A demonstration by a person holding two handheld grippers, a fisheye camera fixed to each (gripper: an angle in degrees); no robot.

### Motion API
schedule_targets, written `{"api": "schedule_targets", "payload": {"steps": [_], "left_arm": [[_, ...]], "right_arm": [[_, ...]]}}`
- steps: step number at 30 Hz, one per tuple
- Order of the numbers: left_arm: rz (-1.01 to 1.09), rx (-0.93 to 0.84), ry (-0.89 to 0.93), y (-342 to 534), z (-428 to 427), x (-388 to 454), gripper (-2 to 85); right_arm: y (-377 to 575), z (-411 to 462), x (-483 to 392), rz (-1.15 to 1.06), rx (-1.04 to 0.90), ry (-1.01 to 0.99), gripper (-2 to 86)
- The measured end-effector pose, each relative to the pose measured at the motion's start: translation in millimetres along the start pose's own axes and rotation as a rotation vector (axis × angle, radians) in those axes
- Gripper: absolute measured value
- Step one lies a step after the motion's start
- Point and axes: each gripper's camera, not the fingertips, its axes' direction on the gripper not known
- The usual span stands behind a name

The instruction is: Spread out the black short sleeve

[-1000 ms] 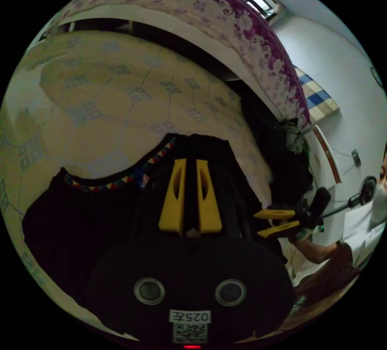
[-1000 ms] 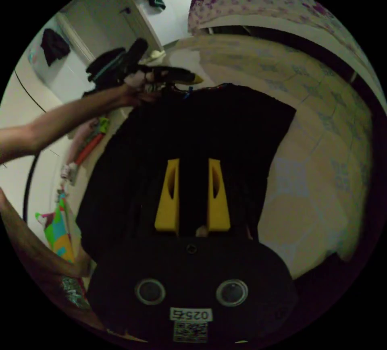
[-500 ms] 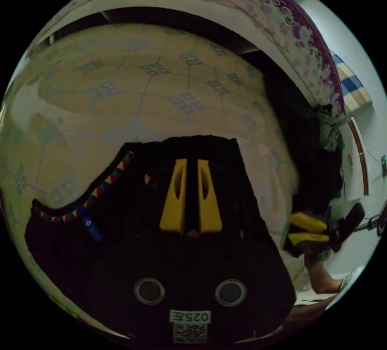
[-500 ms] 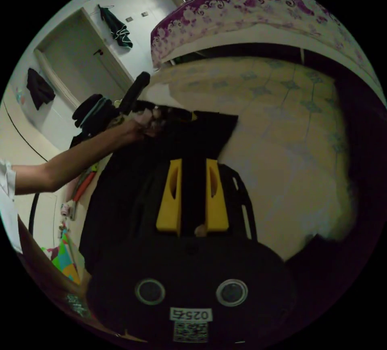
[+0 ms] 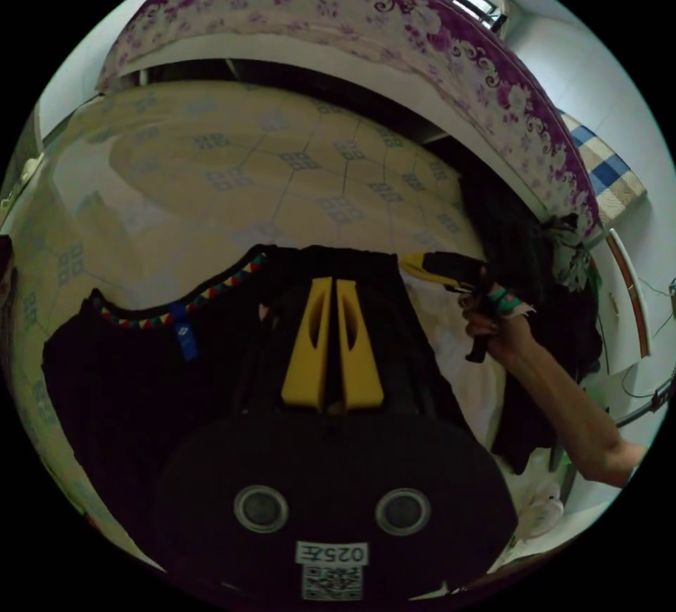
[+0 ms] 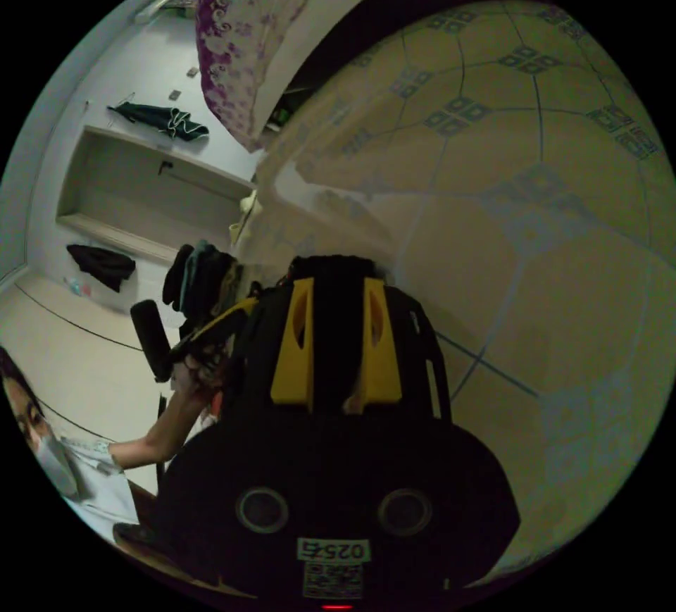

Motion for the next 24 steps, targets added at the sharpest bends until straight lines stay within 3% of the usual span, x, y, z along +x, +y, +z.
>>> {"api": "schedule_targets", "payload": {"steps": [4, 7, 9, 12, 16, 18, 24], "left_arm": [[0.023, 0.074, -0.015, 12.9, -22.1, -2.2, -0.5], [-0.164, -0.128, 0.075, 13.8, 2.9, -31.8, 0.5], [-0.229, -0.172, 0.133, 27.5, -1.3, -41.1, 1.3], [-0.189, -0.162, 0.219, 62.9, -19.9, -25.5, 1.8], [-0.043, -0.238, 0.111, 91.1, -2.1, 12.6, 2.3], [-0.031, -0.246, 0.039, 95.5, 8.8, 18.1, 0.7], [-0.028, -0.242, 0.114, 108.6, 22.1, 27.5, -0.4]], "right_arm": [[-12.8, 24.1, -14.8, -0.088, -0.068, -0.005, 10.6], [-11.5, 27.4, -31.1, -0.153, -0.041, 0.099, 10.0], [1.9, 17.8, -45.4, -0.214, 0.011, 0.085, 9.6], [38.2, 15.4, -68.9, -0.338, -0.022, 0.069, 10.2], [89.1, 32.3, -80.9, -0.426, -0.054, 0.118, 9.7], [103.3, 43.7, -79.2, -0.428, -0.072, 0.174, 9.1], [110.3, 72.1, -58.7, -0.366, -0.097, 0.114, 8.6]]}}
